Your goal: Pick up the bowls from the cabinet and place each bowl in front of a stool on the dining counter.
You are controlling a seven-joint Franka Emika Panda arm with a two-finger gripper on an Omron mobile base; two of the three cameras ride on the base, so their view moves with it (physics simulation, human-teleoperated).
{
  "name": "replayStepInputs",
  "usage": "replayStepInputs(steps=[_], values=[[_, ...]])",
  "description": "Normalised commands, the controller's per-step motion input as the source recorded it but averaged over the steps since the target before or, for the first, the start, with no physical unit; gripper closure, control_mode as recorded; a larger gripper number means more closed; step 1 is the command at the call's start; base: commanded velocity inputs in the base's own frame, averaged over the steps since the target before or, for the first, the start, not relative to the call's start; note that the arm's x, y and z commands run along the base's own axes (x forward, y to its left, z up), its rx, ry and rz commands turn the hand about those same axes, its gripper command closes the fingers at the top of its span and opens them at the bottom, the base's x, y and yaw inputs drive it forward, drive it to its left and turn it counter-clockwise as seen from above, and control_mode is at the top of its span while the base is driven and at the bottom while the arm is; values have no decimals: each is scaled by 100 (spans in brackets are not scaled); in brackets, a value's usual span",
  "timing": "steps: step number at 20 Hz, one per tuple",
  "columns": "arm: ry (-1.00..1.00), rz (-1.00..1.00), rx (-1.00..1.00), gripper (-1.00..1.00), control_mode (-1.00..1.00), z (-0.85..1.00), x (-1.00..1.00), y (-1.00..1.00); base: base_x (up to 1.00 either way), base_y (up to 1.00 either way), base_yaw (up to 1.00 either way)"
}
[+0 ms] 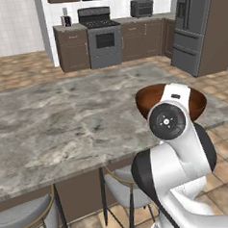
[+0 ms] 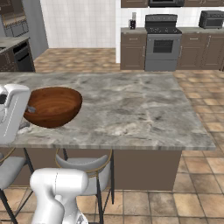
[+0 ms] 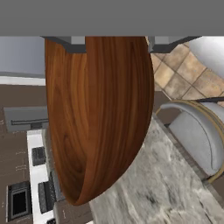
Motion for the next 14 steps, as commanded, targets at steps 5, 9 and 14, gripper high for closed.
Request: replayStepInputs(steps=[5, 9, 14], values=[[0, -14, 1, 100, -100, -27, 76, 1, 0, 0, 0], [9, -37, 5, 100, -100, -31, 100, 0, 0, 0, 0], [1, -34, 1, 100, -100, -28, 99, 21, 0, 0, 0]])
